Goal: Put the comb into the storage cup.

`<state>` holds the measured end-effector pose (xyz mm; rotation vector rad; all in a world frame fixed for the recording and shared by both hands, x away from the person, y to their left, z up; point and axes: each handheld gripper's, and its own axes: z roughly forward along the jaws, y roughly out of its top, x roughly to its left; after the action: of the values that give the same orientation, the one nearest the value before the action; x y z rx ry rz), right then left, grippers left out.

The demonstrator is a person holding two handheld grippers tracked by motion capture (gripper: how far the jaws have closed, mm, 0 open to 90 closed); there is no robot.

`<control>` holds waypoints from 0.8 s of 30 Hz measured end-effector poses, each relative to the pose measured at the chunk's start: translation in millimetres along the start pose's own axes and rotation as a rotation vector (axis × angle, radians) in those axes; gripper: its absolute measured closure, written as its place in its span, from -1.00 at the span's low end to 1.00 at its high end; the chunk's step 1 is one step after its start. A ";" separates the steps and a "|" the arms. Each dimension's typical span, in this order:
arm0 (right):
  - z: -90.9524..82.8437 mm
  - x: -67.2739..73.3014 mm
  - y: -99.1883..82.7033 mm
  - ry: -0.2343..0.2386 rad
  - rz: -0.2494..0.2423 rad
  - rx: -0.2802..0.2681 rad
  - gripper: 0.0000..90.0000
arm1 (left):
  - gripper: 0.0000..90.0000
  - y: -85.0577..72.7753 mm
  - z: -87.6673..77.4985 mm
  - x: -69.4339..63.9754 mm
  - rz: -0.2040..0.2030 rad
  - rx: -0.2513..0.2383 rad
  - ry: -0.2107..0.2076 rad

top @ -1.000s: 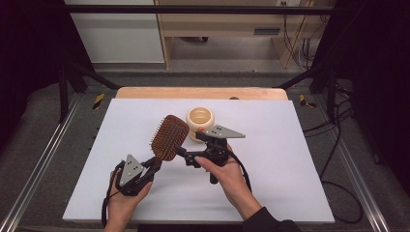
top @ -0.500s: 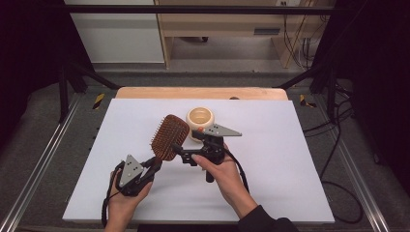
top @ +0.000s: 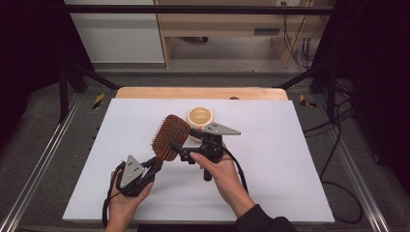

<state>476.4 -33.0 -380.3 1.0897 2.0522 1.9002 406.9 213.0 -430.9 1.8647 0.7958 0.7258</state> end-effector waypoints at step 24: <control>7.3 2.2 6.1 0.037 0.050 -0.027 -0.69 | 0.61 1.2 -0.6 -3.8 0.019 -0.013 -0.006</control>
<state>481.3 -26.2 -375.4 1.1175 2.0305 1.9803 404.4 209.9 -430.1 1.8643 0.7691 0.7353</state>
